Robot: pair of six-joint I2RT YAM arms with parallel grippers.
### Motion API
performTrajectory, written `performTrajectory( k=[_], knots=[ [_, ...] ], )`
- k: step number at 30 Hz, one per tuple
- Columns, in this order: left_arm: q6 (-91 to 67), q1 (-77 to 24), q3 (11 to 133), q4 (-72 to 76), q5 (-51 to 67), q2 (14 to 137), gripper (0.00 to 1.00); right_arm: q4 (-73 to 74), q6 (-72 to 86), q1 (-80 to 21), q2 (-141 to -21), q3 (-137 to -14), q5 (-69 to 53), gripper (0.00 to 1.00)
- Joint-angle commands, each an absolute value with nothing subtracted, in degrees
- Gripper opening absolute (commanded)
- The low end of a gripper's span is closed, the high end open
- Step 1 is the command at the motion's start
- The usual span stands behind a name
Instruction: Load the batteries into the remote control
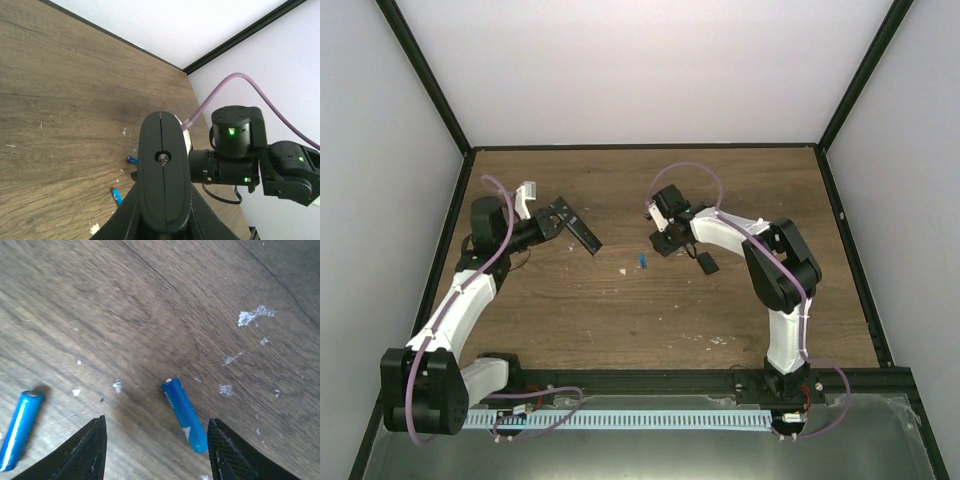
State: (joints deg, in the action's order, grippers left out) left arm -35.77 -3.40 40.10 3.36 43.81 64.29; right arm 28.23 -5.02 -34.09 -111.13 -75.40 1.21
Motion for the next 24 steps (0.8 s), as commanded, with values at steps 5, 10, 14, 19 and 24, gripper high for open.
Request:
performTrajectory(
  k=[5, 10, 14, 19, 24],
  knots=[
    [-35.6, -3.0, 40.7, 4.7, 44.4, 64.7, 0.00, 27.6, -9.9, -31.6, -115.2, -79.2, -2.6, 0.46],
    [-35.4, -3.0, 41.4, 4.5, 44.5, 65.4, 0.00, 28.2, -10.9, -31.2, -116.9, -80.1, -3.6, 0.40],
    [-35.3, -2.9, 41.8, 4.4, 44.6, 65.8, 0.00, 28.8, -11.3, -30.8, -117.8, -80.4, -3.8, 0.34],
    [-35.2, -2.7, 41.9, 4.5, 44.7, 66.0, 0.00, 29.8, -11.7, -30.4, -118.5, -80.6, -3.2, 0.24],
    [-35.3, -2.6, 41.8, 4.6, 44.9, 66.0, 0.00, 30.2, -11.7, -30.1, -118.5, -80.4, -2.9, 0.17]
  ],
)
